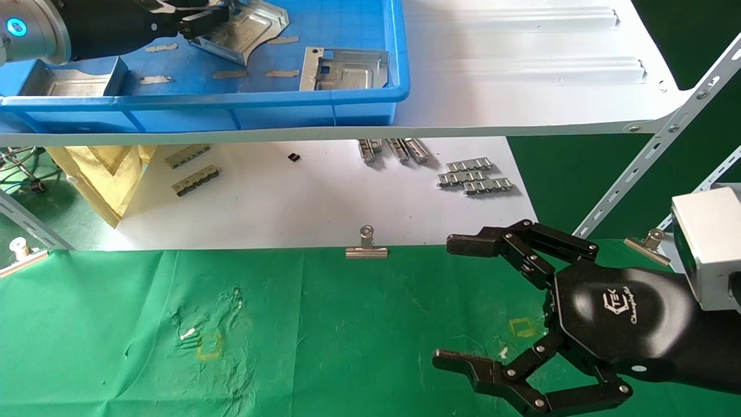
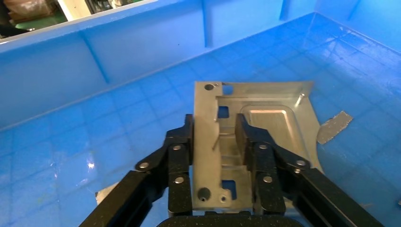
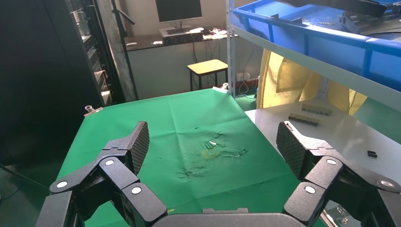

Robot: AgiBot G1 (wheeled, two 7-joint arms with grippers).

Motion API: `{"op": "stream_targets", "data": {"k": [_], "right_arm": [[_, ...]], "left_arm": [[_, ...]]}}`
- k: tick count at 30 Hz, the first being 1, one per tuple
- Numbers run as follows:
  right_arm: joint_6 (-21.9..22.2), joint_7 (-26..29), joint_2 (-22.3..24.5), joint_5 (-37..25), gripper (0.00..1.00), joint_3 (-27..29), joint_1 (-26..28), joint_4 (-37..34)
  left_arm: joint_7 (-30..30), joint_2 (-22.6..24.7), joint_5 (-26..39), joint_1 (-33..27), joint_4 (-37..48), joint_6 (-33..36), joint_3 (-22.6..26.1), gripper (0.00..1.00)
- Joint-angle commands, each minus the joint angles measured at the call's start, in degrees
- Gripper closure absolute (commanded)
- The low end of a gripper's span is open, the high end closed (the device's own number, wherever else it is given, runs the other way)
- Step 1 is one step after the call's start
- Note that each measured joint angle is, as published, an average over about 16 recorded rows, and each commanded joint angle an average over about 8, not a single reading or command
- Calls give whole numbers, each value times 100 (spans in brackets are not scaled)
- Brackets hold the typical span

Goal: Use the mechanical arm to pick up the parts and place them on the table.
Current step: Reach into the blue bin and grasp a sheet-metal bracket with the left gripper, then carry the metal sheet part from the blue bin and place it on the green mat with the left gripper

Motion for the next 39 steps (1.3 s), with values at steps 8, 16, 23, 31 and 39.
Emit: {"op": "stream_targets", "data": {"k": [8, 16, 23, 31, 39], "right_arm": [[0, 0, 0, 0, 0, 0, 0, 0], [0, 0, 0, 0, 0, 0, 0, 0], [0, 0, 0, 0, 0, 0, 0, 0], [0, 0, 0, 0, 0, 0, 0, 0], [0, 0, 0, 0, 0, 0, 0, 0]], "left_arm": [[3, -31, -5, -35, -19, -31, -4, 100], [196, -231, -164, -173, -247, 698, -108, 100], [597, -580, -436, -242, -492, 2030, -273, 100], [1066, -949, -672, -290, -693, 3632, -386, 100], [1320, -1342, -1048, 25, -1376, 4311, -326, 100]]}}
